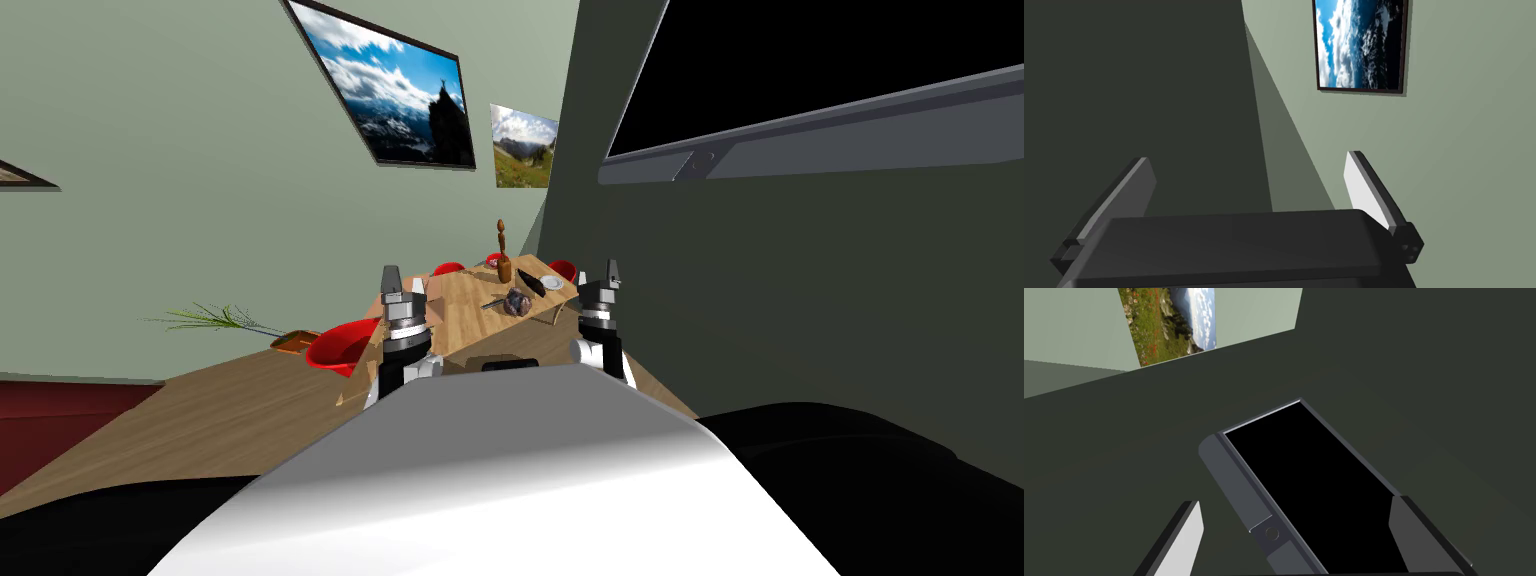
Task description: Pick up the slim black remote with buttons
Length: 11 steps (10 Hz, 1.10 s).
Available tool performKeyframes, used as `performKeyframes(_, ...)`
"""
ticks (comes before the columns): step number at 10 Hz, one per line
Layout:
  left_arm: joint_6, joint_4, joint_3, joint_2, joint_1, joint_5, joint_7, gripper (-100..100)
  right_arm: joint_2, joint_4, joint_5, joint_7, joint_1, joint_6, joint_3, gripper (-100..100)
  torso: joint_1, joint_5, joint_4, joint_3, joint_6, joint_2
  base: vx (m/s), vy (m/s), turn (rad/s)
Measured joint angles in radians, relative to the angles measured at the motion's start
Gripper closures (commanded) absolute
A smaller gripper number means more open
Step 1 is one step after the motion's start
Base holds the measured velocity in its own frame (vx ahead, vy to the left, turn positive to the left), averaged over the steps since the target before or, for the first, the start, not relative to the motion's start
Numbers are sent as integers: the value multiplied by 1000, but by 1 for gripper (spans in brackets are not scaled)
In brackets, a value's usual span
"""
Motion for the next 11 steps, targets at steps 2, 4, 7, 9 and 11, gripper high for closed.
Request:
performKeyframes(2,48,52,13,31,-35,3,-4,-100,0,0,0,0,0,0,0,0,-3,-1,0,0,0,0,-15,-51,-119)
performKeyframes(4,107,101,31,65,-67,9,-7,-100,0,0,0,0,0,0,0,0,-3,-1,0,0,0,0,-6,-41,-61)
performKeyframes(7,136,157,49,97,-76,18,-2,-100,0,0,0,0,0,0,0,0,-1,0,0,0,0,0,2,-27,-73)
performKeyframes(9,178,188,65,123,-97,25,0,-100,0,0,0,0,0,0,0,0,-1,0,0,0,0,0,1,-28,-72)
performKeyframes(11,202,252,76,141,-128,27,-3,-100,0,0,0,0,0,0,0,0,-2,0,0,0,0,0,1,-31,-83)
